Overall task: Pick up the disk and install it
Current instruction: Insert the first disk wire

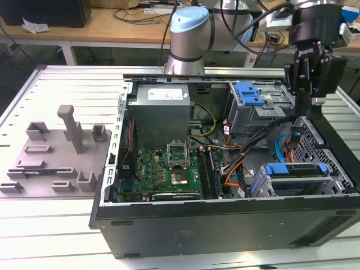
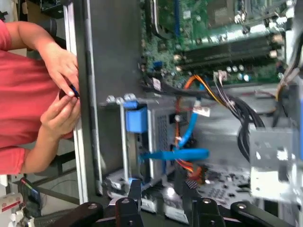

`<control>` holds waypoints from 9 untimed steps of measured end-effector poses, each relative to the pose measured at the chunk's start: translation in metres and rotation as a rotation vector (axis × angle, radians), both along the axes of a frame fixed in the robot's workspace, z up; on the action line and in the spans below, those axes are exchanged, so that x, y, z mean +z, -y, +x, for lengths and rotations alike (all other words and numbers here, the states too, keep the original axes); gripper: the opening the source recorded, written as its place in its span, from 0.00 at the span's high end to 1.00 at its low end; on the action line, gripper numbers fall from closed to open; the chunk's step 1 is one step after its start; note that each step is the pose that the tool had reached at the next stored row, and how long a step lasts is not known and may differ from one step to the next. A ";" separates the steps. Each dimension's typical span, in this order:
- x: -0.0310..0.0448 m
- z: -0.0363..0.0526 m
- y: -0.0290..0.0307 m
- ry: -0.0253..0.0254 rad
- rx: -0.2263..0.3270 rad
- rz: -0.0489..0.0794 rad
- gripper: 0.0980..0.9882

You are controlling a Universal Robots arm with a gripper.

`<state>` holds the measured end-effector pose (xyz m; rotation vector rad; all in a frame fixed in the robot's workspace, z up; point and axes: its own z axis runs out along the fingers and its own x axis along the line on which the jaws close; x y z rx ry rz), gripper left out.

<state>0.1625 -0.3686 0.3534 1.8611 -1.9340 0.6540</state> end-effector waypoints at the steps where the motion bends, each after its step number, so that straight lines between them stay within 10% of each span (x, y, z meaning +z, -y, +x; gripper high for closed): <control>1: -0.0018 0.0052 -0.0007 -0.0014 0.000 -0.001 0.58; 9: -0.0146 0.0099 -0.0009 -0.0015 -0.101 -0.002 0.58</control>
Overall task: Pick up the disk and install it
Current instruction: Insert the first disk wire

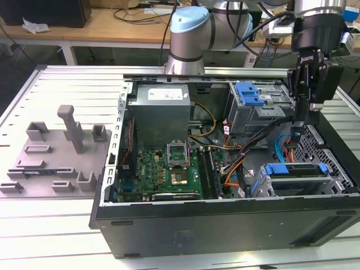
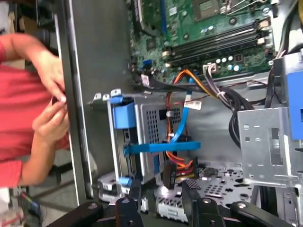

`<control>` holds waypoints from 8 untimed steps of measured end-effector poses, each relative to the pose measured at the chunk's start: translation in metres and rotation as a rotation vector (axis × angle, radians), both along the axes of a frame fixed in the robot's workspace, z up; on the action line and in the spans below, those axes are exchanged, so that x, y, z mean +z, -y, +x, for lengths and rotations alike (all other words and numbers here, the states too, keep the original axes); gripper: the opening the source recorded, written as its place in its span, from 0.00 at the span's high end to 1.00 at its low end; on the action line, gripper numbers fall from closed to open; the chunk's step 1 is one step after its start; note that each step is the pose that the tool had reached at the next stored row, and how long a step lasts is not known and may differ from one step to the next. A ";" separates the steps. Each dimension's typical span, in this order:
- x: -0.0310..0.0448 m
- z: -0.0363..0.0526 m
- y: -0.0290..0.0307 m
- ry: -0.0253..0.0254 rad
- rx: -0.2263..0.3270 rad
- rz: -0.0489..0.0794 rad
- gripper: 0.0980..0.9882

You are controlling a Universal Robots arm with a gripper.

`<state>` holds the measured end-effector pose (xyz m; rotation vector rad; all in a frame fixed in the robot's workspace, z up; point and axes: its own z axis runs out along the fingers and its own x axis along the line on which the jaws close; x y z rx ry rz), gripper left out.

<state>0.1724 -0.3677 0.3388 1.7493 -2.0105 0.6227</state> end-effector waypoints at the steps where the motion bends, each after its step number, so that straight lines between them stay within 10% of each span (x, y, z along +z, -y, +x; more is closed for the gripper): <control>1: -0.0010 0.0000 -0.0003 -0.0001 -0.004 -0.003 0.58; 8: -0.0076 -0.0017 -0.0175 -0.0029 -0.001 -0.104 0.58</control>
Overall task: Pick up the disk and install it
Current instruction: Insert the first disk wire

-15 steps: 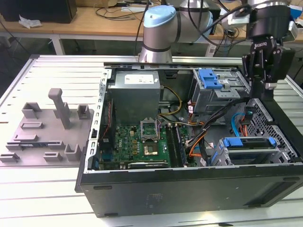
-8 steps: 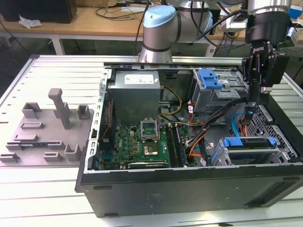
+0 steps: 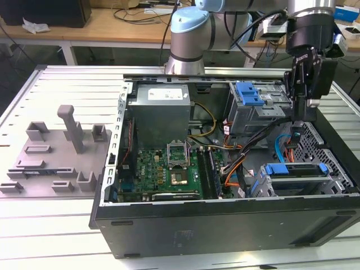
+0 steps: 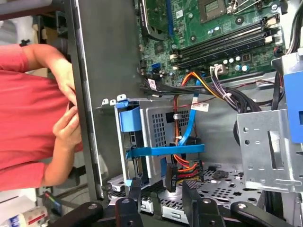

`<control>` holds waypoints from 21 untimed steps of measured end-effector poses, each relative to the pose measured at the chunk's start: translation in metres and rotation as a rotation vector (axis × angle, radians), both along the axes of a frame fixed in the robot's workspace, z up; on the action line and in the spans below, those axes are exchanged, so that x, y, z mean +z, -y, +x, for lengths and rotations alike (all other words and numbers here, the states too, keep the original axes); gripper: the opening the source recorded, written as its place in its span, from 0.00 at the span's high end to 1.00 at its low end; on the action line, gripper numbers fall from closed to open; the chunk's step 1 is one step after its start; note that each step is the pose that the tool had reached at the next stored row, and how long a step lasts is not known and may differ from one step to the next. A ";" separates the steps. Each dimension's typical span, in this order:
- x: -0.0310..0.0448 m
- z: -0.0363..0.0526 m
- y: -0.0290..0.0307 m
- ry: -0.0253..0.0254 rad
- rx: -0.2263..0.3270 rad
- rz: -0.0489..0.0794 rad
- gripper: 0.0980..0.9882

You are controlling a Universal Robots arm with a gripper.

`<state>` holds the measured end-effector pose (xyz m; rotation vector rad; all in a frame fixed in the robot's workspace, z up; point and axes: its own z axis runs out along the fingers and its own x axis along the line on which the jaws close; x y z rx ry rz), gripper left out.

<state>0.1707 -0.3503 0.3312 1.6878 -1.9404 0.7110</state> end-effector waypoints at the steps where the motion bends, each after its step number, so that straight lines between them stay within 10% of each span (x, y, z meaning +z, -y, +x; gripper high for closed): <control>1: -0.0027 -0.0017 -0.0005 0.0001 0.000 -0.006 0.58; 21: -0.0196 -0.0038 -0.0007 -0.0001 -0.003 -0.029 0.75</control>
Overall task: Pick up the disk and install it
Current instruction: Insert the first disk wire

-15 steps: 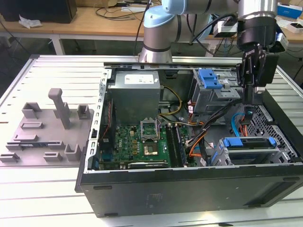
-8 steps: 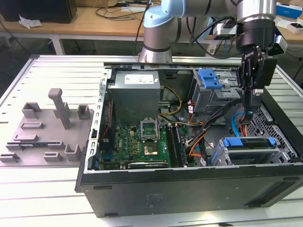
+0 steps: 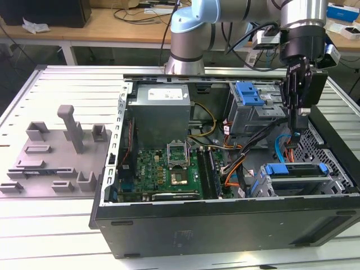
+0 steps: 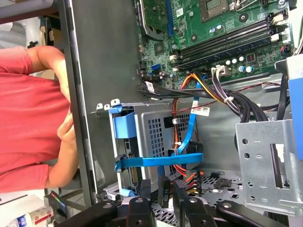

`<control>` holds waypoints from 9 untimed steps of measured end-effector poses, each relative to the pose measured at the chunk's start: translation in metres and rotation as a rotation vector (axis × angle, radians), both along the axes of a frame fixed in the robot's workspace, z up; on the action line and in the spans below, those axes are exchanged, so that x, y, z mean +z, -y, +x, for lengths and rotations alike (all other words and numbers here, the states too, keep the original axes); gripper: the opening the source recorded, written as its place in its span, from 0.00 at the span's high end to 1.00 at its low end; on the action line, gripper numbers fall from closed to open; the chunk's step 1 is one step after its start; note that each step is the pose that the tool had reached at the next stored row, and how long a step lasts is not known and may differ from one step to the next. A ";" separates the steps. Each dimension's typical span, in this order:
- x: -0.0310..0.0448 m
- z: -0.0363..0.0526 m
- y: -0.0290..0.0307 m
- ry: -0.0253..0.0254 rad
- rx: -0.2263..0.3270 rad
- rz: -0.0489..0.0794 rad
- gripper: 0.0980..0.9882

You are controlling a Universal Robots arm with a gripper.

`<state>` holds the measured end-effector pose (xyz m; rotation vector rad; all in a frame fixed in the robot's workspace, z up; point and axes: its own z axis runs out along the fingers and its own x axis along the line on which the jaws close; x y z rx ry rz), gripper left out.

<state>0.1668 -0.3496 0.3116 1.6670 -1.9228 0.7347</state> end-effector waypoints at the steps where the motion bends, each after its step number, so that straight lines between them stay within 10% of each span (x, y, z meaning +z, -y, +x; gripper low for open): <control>1: 0.0000 0.0000 0.0000 0.0000 0.000 0.000 0.75; 9: -0.0008 0.0000 0.0003 -0.0001 0.000 0.000 0.75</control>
